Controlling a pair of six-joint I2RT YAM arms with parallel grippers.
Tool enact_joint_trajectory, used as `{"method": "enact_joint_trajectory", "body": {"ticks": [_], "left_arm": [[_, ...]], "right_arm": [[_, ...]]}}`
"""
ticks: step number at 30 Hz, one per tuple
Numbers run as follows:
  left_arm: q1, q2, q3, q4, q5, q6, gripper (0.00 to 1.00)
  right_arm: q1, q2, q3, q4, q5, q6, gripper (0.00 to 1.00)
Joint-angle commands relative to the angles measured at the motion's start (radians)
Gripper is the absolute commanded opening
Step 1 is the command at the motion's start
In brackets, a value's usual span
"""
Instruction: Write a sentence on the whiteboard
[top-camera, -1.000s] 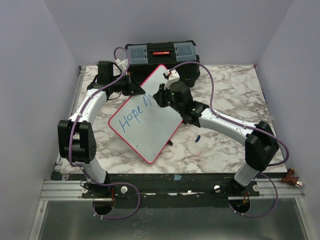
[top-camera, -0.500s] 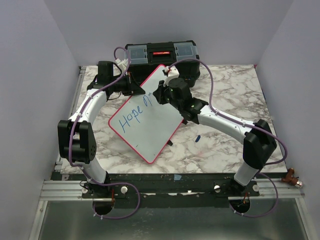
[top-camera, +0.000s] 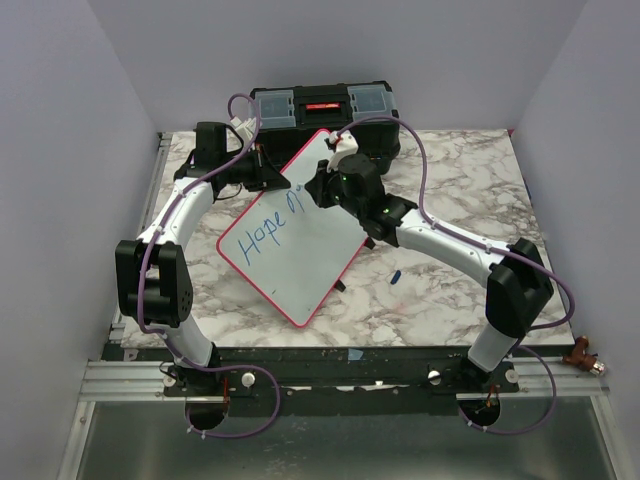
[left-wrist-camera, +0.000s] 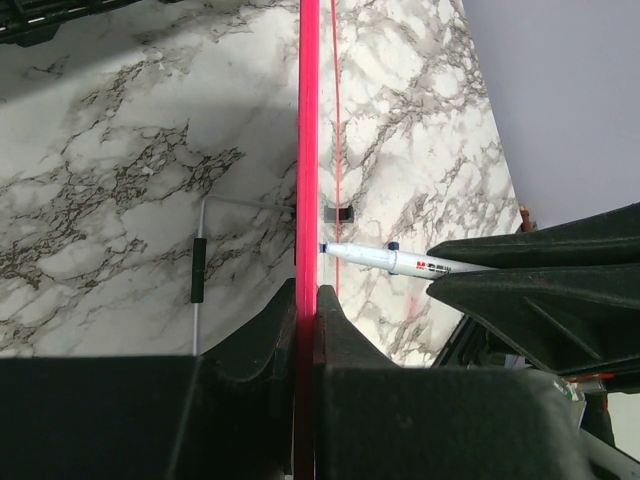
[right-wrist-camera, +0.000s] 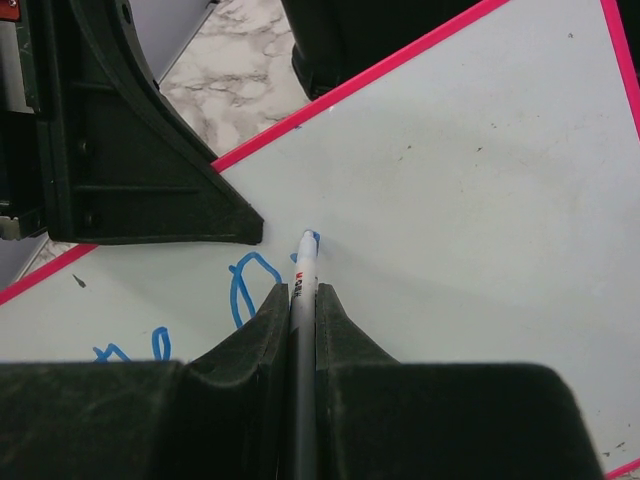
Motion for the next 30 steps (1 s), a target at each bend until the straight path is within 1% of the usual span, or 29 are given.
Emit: {"method": "enact_joint_trajectory", "body": {"ticks": [1, 18, 30], "left_arm": [[-0.014, -0.015, 0.027, 0.015, 0.001, 0.077, 0.00], [-0.014, -0.016, 0.026, 0.016, 0.002, 0.076, 0.00], [-0.014, -0.017, 0.026, 0.016, 0.003, 0.075, 0.00]], "right_arm": [[0.002, 0.019, 0.008, -0.032, -0.081, -0.005, 0.01], [0.001, -0.015, -0.071, -0.056, -0.114, 0.008, 0.01], [0.001, -0.039, -0.112, -0.106, -0.069, -0.001, 0.01]]}}
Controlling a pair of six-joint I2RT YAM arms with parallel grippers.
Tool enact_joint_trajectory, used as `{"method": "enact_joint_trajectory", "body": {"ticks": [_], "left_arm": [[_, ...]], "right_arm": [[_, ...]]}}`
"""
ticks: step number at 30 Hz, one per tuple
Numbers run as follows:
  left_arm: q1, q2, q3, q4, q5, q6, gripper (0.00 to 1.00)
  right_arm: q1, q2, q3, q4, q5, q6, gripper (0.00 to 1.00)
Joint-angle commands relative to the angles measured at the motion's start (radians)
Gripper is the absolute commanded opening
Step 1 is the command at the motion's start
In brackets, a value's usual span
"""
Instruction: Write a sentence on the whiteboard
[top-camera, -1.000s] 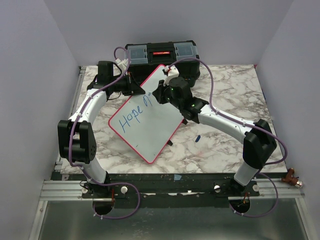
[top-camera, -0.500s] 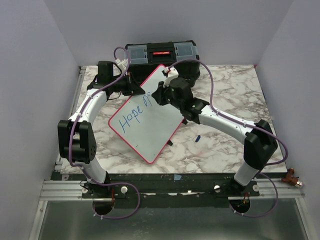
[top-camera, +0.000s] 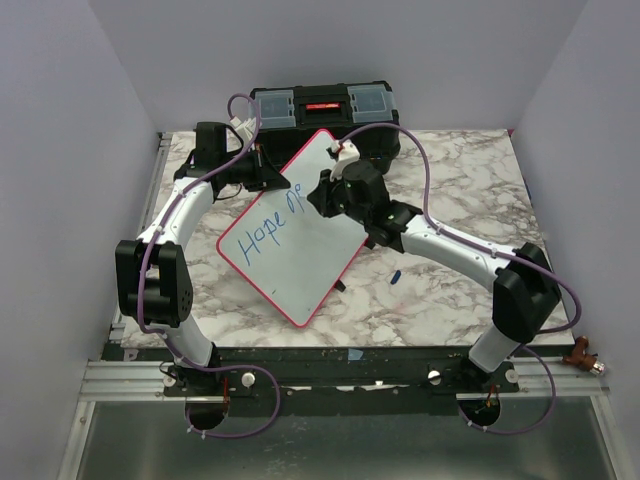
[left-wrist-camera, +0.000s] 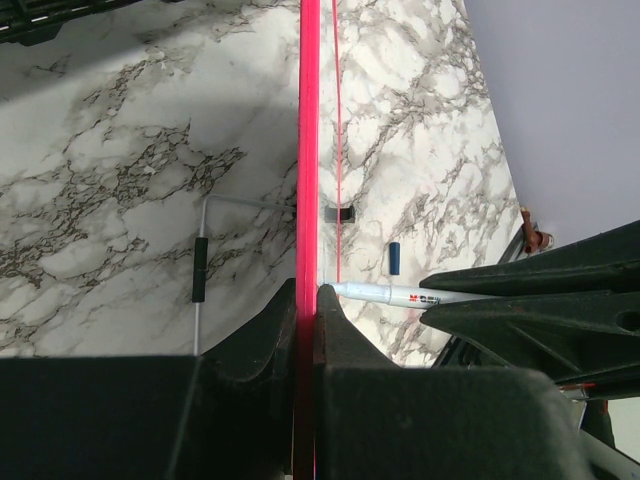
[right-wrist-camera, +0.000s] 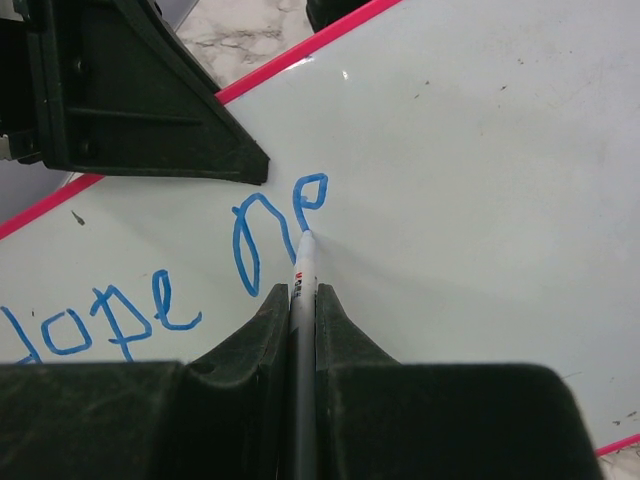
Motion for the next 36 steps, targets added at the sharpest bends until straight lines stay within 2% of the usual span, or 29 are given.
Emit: {"method": "enact_joint_trajectory", "body": {"ticks": [1, 8, 14, 22, 36], "left_arm": [[-0.014, -0.018, 0.026, 0.018, 0.006, 0.076, 0.00], [-0.015, -0.019, 0.024, 0.020, 0.007, 0.076, 0.00], [-0.015, -0.015, 0.024, 0.020, 0.006, 0.075, 0.00], [-0.016, -0.018, 0.020, 0.020, 0.003, 0.075, 0.00], [-0.028, -0.028, 0.016, 0.009, 0.009, 0.089, 0.00]], "right_arm": [[0.004, 0.003, -0.035, -0.106, 0.013, -0.008, 0.01], [0.004, 0.015, 0.073, -0.158, 0.160, -0.076, 0.01], [0.004, -0.012, 0.186, -0.124, 0.209, -0.121, 0.01], [0.004, -0.161, 0.003, 0.055, 0.206, -0.095, 0.01], [0.004, -0.215, -0.117, -0.012, 0.193, -0.092, 0.01]]}}
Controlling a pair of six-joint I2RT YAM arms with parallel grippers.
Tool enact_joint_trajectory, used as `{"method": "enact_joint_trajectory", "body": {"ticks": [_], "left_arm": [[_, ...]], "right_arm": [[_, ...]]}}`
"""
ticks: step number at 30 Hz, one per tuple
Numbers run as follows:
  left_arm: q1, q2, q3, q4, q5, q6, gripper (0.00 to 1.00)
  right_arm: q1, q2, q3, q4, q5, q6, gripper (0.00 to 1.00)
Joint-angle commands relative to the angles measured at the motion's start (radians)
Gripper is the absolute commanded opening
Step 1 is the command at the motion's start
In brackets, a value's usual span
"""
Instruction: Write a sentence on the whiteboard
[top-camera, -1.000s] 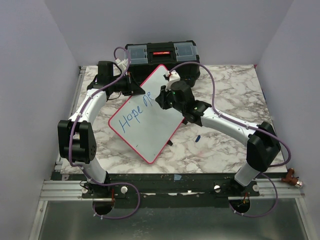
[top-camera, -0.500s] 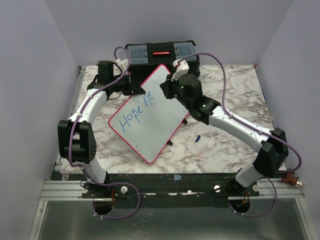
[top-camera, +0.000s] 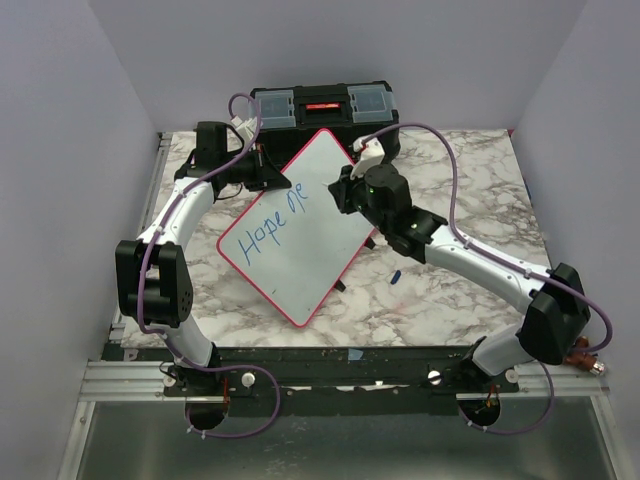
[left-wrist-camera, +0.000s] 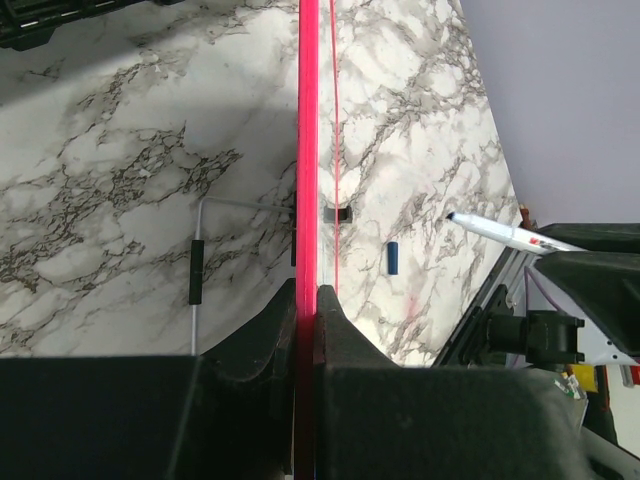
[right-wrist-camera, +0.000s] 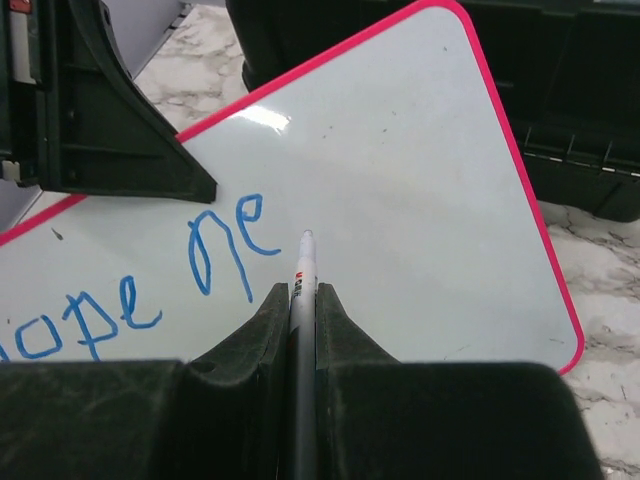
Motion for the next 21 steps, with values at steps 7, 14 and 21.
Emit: {"method": "enact_joint_trajectory", "body": {"ticks": [7, 14, 21], "left_arm": [[-0.042, -0.025, 0.025, 0.003, 0.017, 0.088, 0.00], [-0.067, -0.001, 0.054, -0.027, 0.017, 0.105, 0.00], [-0.086, 0.000, 0.060, -0.035, 0.011, 0.114, 0.00]], "right_arm": [[-0.009, -0.089, -0.098, -0.029, 0.007, 0.006, 0.01], [-0.028, -0.121, -0.121, -0.030, -0.049, 0.008, 0.01], [-0.033, -0.088, -0.108, 0.023, -0.142, 0.022, 0.01]]}}
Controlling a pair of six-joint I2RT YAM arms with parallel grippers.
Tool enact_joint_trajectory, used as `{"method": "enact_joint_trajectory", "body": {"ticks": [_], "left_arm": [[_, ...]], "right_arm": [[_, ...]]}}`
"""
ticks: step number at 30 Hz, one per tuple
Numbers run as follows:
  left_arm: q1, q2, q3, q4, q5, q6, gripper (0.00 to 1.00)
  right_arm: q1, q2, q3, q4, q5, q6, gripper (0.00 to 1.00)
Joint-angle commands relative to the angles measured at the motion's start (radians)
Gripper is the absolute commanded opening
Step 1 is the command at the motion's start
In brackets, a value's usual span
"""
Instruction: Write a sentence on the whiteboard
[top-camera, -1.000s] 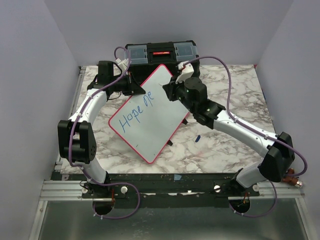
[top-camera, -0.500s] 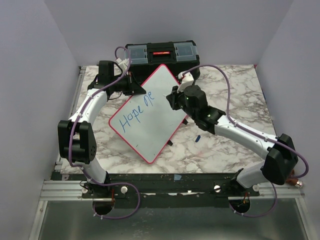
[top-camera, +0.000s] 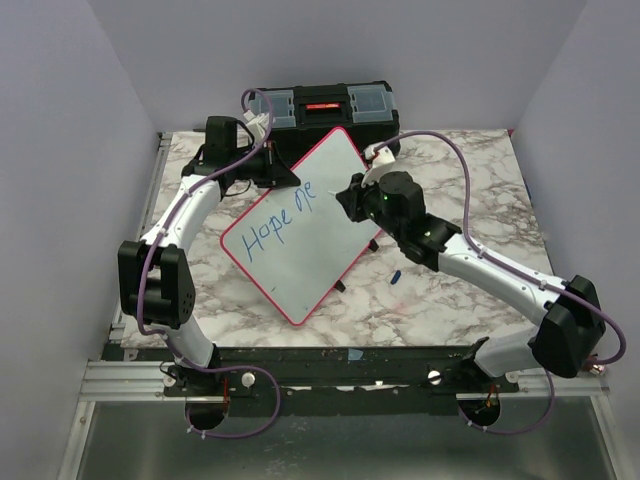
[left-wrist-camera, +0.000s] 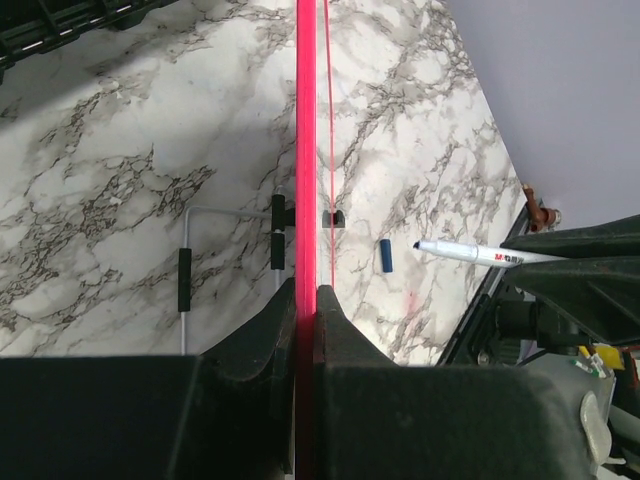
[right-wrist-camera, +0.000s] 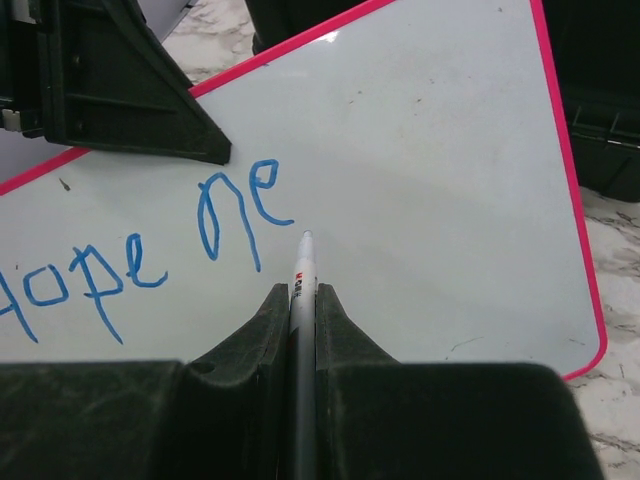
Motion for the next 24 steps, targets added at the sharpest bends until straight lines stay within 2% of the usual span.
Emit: {"method": "enact_joint_trajectory", "body": {"ticks": [1, 13, 24], "left_arm": [[-0.033, 0.002, 0.018, -0.024, 0.008, 0.073, 0.00], [-0.040, 0.001, 0.021, -0.030, 0.004, 0.078, 0.00], [-0.040, 0.019, 0.049, -0.054, 0.004, 0.090, 0.00]], "right_arm": [[-0.004, 0.018, 0.011, 0.038, -0.071, 0.023, 0.01], [-0.024, 0.141, 0.113, 0.083, -0.071, 0.024, 0.01], [-0.051, 0.186, 0.152, 0.111, -0.083, 0.037, 0.01]]}}
